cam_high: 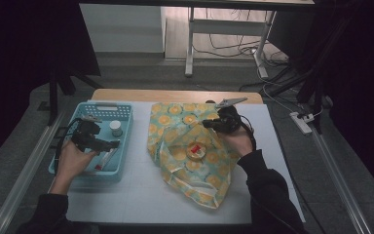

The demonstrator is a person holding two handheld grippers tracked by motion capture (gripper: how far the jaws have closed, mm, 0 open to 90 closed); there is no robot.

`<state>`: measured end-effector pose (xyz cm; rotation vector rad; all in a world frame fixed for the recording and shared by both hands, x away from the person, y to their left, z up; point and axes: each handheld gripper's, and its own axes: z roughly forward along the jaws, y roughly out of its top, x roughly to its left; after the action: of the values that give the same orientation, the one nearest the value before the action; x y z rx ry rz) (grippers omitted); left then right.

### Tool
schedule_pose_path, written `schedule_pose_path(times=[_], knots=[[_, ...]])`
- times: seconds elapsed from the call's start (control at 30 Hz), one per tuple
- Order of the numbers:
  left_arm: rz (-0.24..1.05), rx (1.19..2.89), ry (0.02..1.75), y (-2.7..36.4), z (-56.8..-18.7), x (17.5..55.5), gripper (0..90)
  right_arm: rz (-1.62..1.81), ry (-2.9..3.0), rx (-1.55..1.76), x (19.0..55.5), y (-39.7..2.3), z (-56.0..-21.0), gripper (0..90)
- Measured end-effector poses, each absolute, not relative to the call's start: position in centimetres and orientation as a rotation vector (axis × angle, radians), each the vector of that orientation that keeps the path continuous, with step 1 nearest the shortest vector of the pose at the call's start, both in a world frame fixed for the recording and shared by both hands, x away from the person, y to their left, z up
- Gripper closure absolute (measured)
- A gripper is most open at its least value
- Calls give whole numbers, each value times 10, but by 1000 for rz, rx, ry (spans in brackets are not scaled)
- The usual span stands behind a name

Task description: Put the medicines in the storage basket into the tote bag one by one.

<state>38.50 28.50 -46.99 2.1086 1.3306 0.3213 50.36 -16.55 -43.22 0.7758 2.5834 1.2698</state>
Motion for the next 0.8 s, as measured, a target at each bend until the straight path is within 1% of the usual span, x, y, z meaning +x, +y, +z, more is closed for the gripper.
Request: schedule_pose_path(times=[0.13,0.37,0.73,0.8], knots=[[313,2124,1367,287,-476,389,1,1272,2587,770,503,-164,-432,900],[253,2152,1413,288,-489,401,0,1272,2588,768,503,-163,-432,900],[139,2281,1471,281,-510,415,0,1274,2586,768,503,-165,-432,900],[140,2319,1480,278,-513,415,17,1274,2586,768,503,-165,-432,900]])
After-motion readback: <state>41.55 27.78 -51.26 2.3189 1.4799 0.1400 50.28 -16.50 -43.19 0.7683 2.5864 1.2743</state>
